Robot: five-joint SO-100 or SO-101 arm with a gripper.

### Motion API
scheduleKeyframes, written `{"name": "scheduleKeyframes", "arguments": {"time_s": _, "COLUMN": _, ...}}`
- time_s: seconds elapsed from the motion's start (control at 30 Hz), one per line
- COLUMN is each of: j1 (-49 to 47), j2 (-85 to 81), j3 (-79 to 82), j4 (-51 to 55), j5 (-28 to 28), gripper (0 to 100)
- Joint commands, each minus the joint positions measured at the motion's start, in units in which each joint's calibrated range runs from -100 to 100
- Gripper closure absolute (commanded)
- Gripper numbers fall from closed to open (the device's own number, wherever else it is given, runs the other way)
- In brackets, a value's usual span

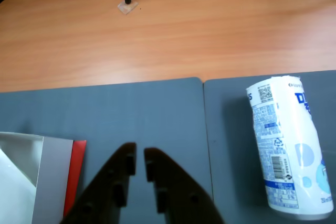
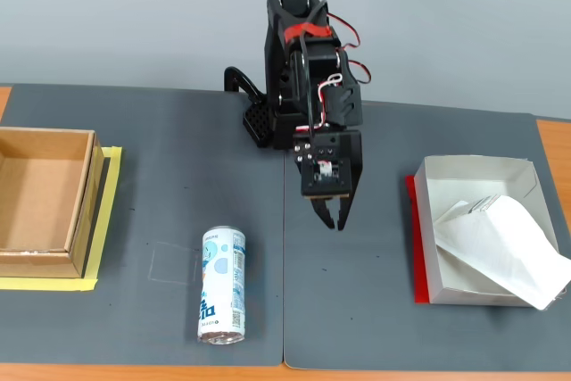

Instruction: Pick the sandwich and put it in the gray box

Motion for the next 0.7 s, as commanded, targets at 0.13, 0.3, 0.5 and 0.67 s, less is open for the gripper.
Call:
{"name": "scheduleKeyframes", "arguments": {"time_s": 0.13, "j1": 3.46, "j2": -19.71, "j3": 17.79, "j4": 0.22, "j5": 1.13, "gripper": 98}}
{"name": "scheduleKeyframes", "arguments": {"time_s": 0.3, "j1": 6.15, "j2": -33.02, "j3": 30.81, "j4": 0.22, "j5": 3.17, "gripper": 98}}
{"name": "scheduleKeyframes", "arguments": {"time_s": 0.5, "j1": 8.01, "j2": -43.79, "j3": 41.58, "j4": 0.30, "j5": 3.32, "gripper": 98}}
{"name": "scheduleKeyframes", "arguments": {"time_s": 0.67, "j1": 8.01, "j2": -49.21, "j3": 47.18, "j4": 2.65, "j5": 3.22, "gripper": 98}}
